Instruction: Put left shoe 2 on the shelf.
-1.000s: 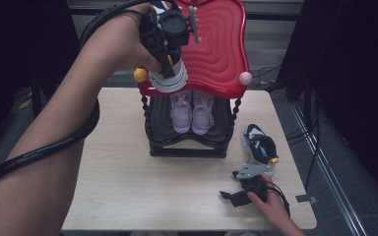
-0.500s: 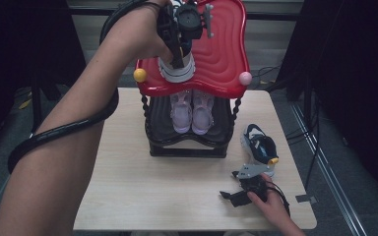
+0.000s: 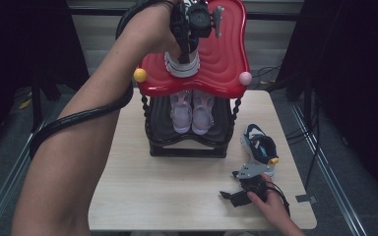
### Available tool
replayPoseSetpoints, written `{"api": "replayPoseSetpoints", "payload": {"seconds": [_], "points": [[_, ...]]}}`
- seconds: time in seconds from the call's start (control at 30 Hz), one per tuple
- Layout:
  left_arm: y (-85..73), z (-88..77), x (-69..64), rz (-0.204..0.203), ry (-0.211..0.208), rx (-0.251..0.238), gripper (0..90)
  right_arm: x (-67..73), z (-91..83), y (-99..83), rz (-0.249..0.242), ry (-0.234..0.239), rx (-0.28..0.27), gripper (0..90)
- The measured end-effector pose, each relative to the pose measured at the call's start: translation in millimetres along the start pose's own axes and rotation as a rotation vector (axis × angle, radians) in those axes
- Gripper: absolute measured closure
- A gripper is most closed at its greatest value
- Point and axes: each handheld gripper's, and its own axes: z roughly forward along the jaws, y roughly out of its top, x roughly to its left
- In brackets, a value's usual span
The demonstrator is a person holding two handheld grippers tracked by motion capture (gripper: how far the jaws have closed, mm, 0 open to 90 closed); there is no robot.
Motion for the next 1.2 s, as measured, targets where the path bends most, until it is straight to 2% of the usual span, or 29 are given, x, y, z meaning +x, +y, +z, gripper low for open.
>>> {"api": "replayPoseSetpoints", "payload": {"seconds": [0.27,0.57,0.7,0.87,1.0,1.13,1.2], "points": [[-2.8,3.7,0.6,-0.009,0.013,0.001,70.3,0.0,0.0,0.0,0.000,0.000,0.000,12.9],[-4.7,4.9,1.0,-0.009,0.008,-0.001,70.1,0.0,0.0,0.0,0.000,0.000,0.000,12.9],[-5.7,6.0,0.7,-0.006,0.020,0.028,69.0,0.0,0.0,0.0,0.001,0.000,0.000,12.9],[-7.2,5.0,0.6,-0.011,0.026,0.023,67.6,0.0,0.0,0.0,0.000,0.000,0.000,12.9],[-7.0,3.2,1.4,-0.026,0.047,0.027,63.8,0.0,0.0,0.0,0.000,0.000,0.000,12.9],[-7.5,3.6,1.7,-0.035,0.052,0.023,61.7,0.1,0.0,0.0,0.002,0.001,0.001,12.9],[-8.2,3.5,1.7,-0.051,0.068,0.018,57.4,0.0,0.0,0.0,0.000,0.000,0.000,12.9]]}}
